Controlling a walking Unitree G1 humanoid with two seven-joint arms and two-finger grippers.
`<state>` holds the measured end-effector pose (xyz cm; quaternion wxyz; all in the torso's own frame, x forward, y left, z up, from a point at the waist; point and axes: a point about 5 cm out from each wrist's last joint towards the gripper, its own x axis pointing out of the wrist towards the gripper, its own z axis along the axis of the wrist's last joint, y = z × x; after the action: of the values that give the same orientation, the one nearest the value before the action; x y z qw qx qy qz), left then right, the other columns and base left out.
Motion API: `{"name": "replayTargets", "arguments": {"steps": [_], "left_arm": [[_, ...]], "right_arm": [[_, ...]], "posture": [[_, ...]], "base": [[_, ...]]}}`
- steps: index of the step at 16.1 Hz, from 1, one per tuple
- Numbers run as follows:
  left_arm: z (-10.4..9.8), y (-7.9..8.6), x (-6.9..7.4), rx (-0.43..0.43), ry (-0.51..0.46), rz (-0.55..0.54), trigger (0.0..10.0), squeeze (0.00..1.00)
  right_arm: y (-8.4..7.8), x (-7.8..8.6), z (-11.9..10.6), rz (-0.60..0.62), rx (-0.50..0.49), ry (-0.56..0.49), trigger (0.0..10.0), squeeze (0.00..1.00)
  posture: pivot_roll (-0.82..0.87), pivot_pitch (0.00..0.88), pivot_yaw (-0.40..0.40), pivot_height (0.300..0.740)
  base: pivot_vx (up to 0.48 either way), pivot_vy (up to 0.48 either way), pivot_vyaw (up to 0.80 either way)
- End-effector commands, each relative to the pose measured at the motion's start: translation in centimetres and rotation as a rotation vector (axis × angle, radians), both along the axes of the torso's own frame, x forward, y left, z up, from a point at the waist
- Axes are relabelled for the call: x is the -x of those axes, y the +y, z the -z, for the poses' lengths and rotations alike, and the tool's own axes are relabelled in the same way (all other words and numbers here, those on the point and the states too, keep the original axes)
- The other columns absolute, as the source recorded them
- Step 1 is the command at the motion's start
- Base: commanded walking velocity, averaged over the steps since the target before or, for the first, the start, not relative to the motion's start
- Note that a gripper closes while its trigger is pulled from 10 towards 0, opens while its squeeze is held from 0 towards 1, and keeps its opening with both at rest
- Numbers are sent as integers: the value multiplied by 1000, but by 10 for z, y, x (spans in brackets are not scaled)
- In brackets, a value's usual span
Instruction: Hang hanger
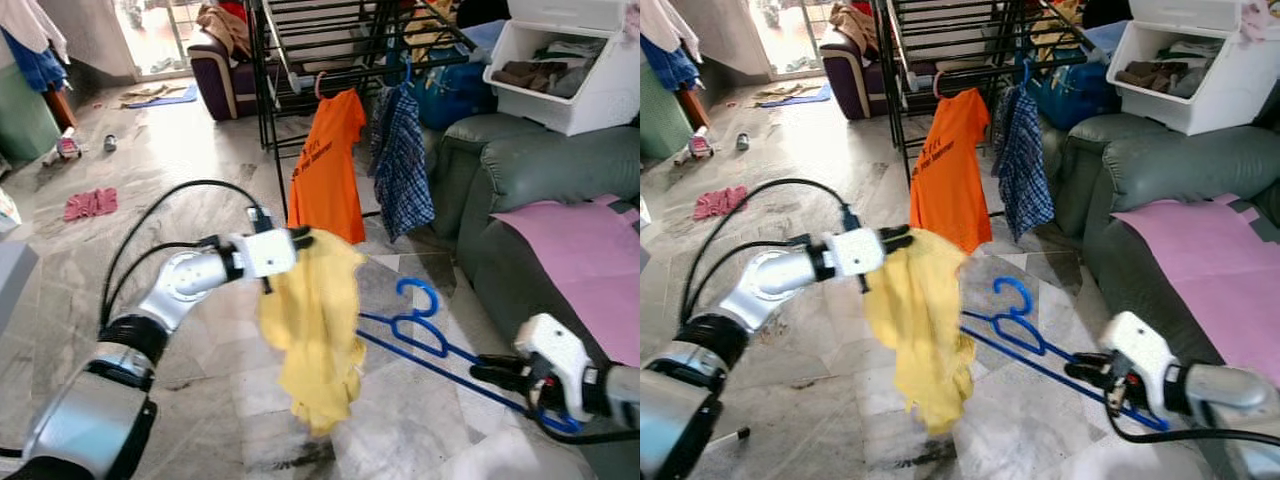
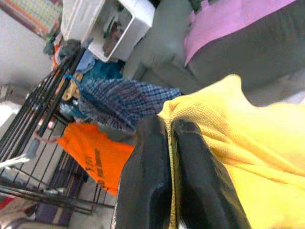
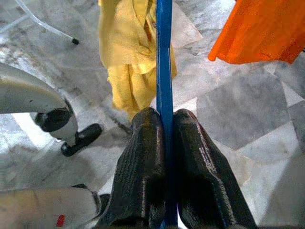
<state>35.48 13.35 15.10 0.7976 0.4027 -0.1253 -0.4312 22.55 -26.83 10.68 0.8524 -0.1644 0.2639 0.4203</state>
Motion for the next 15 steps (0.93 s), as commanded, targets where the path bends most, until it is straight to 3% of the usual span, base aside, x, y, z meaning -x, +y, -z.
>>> {"name": "replayTargets", "arguments": {"steps": [1, 4, 9, 13, 15], "left_arm": [[-16, 0, -6, 12, -52, -10, 10000, 0], [-20, -3, -7, 12, -70, -2, 10000, 0], [-10, 11, -8, -43, -34, -58, 10000, 0], [-7, 13, -9, -59, -28, -85, 10000, 0], [-4, 14, -8, -68, -16, -82, 10000, 0]], "right_arm": [[4, 0, -6, -39, -14, -5, 10000, 0], [5, 4, -3, -59, -5, 34, 10000, 0], [1, 0, -17, -56, 6, 11, 10000, 0], [11, 2, -19, -96, -13, 22, 10000, 0], [5, -8, -21, -47, 52, -58, 10000, 0]], "posture": [[-50, 0, 71, 740], [-47, 0, 72, 740], [-44, 0, 74, 740], [-45, 0, 74, 740], [-47, 0, 76, 740]], "base": [[0, 0, 0], [0, 0, 0], [0, 0, 0], [0, 0, 0], [0, 0, 0]]}}
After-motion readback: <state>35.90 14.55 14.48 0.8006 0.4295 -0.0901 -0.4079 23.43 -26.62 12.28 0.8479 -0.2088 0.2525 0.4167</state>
